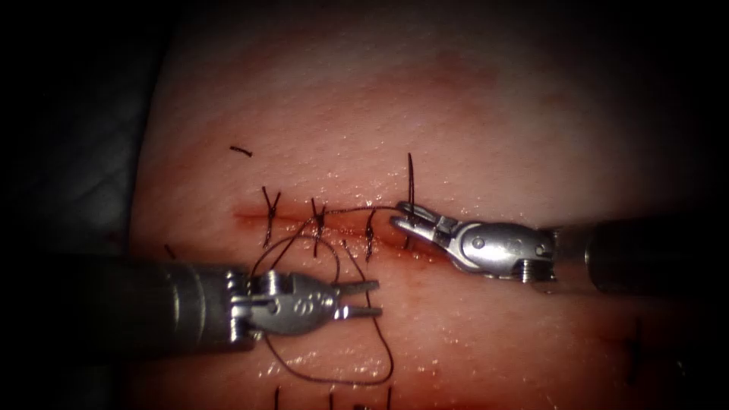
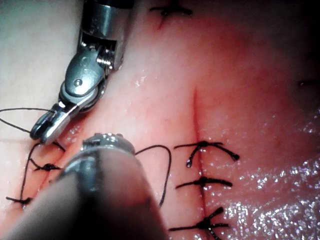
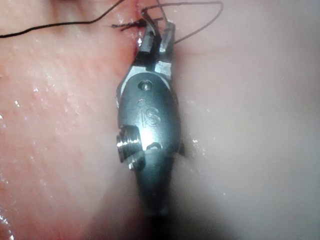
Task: Wound Closure
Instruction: With the right driver, throw the needle through the bottom of the incision, then use the left jaws to pull the needle through the tissue.
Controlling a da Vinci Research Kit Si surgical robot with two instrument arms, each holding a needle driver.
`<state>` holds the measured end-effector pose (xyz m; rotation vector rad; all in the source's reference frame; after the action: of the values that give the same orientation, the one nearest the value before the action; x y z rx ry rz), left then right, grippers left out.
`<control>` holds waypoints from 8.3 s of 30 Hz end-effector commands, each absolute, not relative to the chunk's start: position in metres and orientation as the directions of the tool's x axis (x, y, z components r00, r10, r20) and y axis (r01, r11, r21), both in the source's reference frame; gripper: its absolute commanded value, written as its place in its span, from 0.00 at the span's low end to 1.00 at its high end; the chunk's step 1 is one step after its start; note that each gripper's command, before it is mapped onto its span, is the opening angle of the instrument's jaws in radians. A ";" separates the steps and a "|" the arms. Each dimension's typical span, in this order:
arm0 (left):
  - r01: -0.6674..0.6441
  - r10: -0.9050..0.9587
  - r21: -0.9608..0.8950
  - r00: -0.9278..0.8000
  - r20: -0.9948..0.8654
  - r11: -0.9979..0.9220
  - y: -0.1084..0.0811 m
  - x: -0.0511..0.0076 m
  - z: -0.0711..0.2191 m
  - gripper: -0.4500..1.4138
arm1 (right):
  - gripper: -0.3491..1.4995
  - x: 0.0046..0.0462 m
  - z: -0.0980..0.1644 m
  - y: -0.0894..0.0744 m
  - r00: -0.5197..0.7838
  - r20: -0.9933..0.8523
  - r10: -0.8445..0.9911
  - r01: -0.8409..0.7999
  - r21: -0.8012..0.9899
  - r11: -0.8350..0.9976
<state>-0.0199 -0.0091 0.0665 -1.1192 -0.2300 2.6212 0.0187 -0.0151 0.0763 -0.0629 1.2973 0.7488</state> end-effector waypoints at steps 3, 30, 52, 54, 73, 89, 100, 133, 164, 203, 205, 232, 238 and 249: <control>-0.190 0.314 -0.252 -0.654 -0.689 -0.949 -0.010 -0.0216 0.068 0.24 | 0.00 0.0194 0.077 -0.015 0.047 -0.858 0.511 -0.529 0.413 0.742; -0.127 0.272 -0.263 -0.710 -0.649 -0.956 -0.014 -0.0216 0.075 0.23 | 0.00 0.0187 0.078 -0.013 -0.129 -0.488 0.863 -0.424 0.814 0.397; -0.115 0.272 -0.279 -0.730 -0.627 -0.953 -0.014 -0.0207 0.077 0.23 | 0.00 0.0220 0.075 -0.017 -0.186 0.162 0.969 -0.098 0.978 -0.182; -0.115 0.272 -0.279 -0.730 -0.628 -0.953 -0.014 -0.0206 0.077 0.23 | 0.00 0.0223 0.075 -0.017 -0.184 0.184 0.966 -0.075 0.977 -0.200; -0.107 0.271 -0.284 -0.725 -0.634 -0.953 -0.014 -0.0200 0.078 0.23 | 0.00 0.0238 0.073 -0.020 -0.058 0.574 0.816 0.077 0.818 -0.570; -0.106 0.271 -0.286 -0.724 -0.634 -0.952 -0.014 -0.0199 0.078 0.22 | 0.00 0.0257 0.070 -0.023 0.034 0.647 0.762 0.116 0.755 -0.646; -0.059 0.231 -0.273 -0.717 -0.658 -0.960 -0.013 -0.0197 0.078 0.22 | 0.39 0.0247 0.071 -0.019 -0.179 0.474 0.862 0.149 0.879 -0.453; 0.033 0.141 -0.177 -0.470 -0.871 -0.984 -0.011 -0.0178 0.077 0.46 | 0.67 0.0156 0.072 -0.012 -0.334 -0.224 0.915 -0.558 0.830 0.000; 0.101 0.040 -0.096 -0.454 -0.890 -0.990 -0.012 -0.0180 0.077 0.42 | 0.00 0.0203 0.075 -0.014 -0.302 0.079 0.950 -0.415 0.887 -0.205; 0.229 0.387 -0.463 -0.309 -0.869 -0.856 -0.007 -0.0235 0.078 0.00 | 0.13 0.0125 0.075 -0.016 -0.270 0.045 0.962 -0.351 0.926 -0.142; 0.232 0.483 -0.558 -0.310 -0.819 -0.797 -0.007 -0.0239 0.078 0.00 | 0.09 0.0126 0.075 -0.017 -0.273 0.051 0.961 -0.347 0.926 -0.148; 0.231 0.567 -0.611 -0.232 -0.790 -0.757 -0.006 -0.0197 0.062 0.00 | 0.84 0.0114 0.075 -0.016 -0.225 -0.192 0.955 -0.413 0.907 0.085; 0.229 0.284 -0.311 -0.143 -0.948 -0.922 -0.007 -0.0184 0.059 0.00 | 0.85 0.0116 0.073 -0.016 -0.130 -0.388 0.912 -0.462 0.838 0.290; 0.213 0.092 -0.107 -0.083 -0.992 -0.971 -0.009 -0.0162 0.053 0.00 | 0.84 0.0147 0.064 -0.018 -0.039 -0.571 0.820 -0.505 0.719 0.477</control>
<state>-0.0156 -0.0088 0.0519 -2.1803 -0.3588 2.3453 0.0140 -0.0172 0.0640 0.3231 1.1825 1.0902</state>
